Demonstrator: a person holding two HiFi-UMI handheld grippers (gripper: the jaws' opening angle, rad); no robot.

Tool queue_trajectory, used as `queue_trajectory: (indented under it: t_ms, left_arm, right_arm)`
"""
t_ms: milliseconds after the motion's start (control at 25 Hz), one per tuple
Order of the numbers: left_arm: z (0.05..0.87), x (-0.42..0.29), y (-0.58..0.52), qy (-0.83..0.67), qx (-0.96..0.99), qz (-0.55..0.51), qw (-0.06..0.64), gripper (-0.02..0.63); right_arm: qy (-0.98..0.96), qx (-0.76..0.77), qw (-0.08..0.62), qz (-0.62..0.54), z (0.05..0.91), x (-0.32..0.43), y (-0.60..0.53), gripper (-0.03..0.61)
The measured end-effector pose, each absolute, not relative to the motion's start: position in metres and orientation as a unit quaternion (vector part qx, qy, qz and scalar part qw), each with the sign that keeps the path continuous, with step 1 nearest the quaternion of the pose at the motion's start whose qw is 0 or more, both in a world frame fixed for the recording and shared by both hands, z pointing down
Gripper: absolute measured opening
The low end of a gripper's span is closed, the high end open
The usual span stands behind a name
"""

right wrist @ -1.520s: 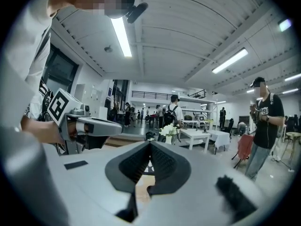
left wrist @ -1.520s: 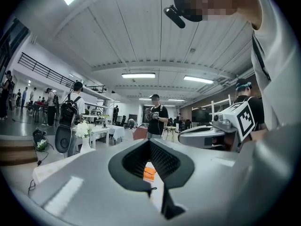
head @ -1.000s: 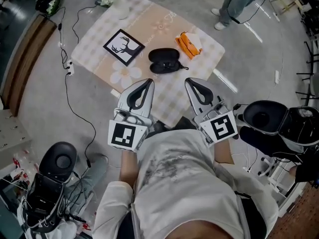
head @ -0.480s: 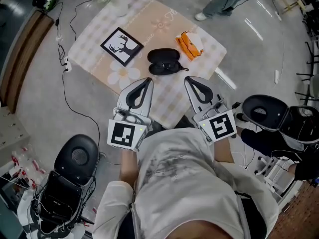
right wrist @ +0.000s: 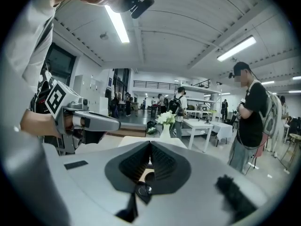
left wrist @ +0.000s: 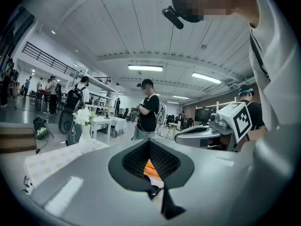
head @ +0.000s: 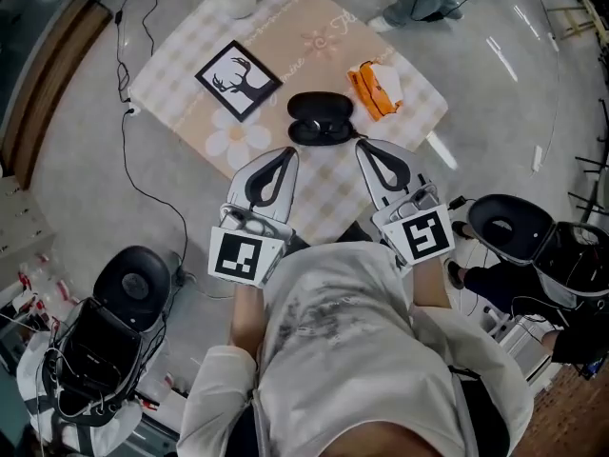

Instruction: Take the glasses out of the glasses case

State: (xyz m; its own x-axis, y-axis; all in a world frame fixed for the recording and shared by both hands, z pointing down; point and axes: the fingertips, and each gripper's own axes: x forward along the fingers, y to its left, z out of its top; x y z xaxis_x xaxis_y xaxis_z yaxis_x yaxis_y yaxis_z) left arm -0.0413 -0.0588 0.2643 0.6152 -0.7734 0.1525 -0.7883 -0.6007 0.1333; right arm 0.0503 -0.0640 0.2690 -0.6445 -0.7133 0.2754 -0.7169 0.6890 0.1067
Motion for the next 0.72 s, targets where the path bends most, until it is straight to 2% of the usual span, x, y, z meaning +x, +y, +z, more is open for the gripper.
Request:
queue_trajectory:
  t_ms: [720]
  left_arm:
    - [0.299, -0.029, -0.086, -0.439, 0.889, 0.053, 0.12, 0.008]
  right_arm:
    - [-0.905, 0.369, 0.21, -0.014, 0.307, 0.055, -0.103, 0.018]
